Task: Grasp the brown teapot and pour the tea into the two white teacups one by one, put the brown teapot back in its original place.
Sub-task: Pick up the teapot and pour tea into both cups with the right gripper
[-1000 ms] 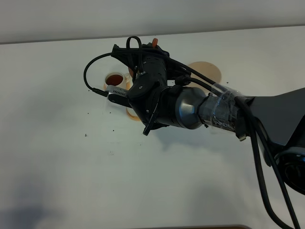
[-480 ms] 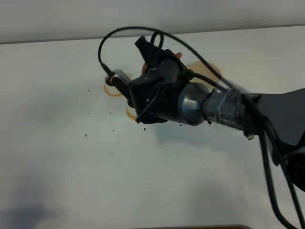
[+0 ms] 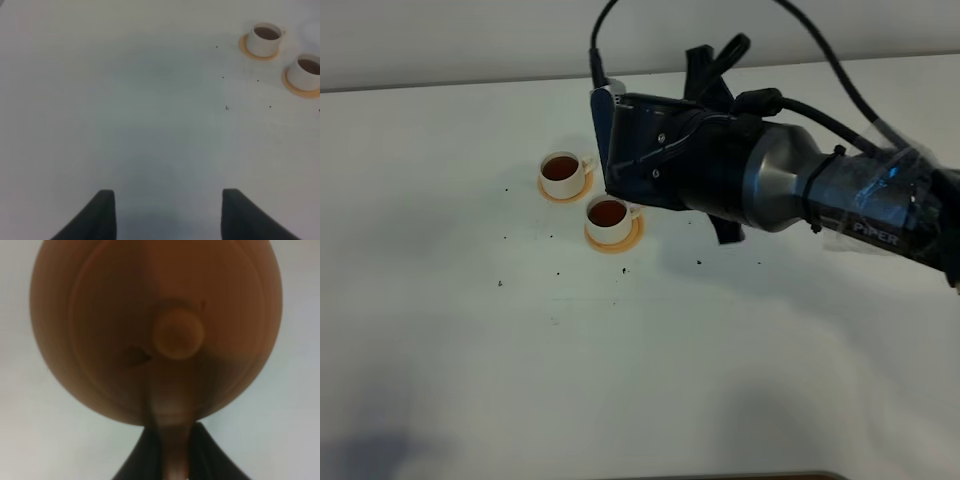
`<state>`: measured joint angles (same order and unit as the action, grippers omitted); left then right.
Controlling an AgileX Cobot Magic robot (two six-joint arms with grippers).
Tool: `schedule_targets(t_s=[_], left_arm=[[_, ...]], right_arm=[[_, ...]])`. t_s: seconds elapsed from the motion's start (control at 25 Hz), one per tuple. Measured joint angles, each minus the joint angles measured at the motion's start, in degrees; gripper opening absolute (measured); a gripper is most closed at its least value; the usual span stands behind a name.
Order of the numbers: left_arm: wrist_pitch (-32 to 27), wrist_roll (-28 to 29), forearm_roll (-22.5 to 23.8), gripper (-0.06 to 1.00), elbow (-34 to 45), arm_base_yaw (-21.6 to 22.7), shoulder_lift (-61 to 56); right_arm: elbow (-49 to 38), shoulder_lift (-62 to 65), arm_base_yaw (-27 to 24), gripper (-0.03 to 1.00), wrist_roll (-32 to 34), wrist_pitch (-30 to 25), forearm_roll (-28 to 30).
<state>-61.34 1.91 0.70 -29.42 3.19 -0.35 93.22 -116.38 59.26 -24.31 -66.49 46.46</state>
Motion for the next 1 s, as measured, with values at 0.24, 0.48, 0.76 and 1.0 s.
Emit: schedule_targets(t_s=[0.24,0.48,0.76,1.0], left_arm=[[0.0,0.0,0.0,0.47,0.0,0.0,0.0],[0.0,0.0,0.0,0.47,0.0,0.0,0.0],[0.0,0.0,0.0,0.47,0.0,0.0,0.0],[0.0,0.0,0.0,0.47,0.0,0.0,0.0]], right_arm=[[0.1,0.3,0.0,0.09,7.7,-0.1,-14.6],[0.1,0.3,0.0,0.09,13.1,6.3,-25.8],[0.1,-3.0,0.0,0.09,18.3,7.9,-32.1],[0.1,-4.8,0.0,0.09,18.7,7.9,-30.3]])
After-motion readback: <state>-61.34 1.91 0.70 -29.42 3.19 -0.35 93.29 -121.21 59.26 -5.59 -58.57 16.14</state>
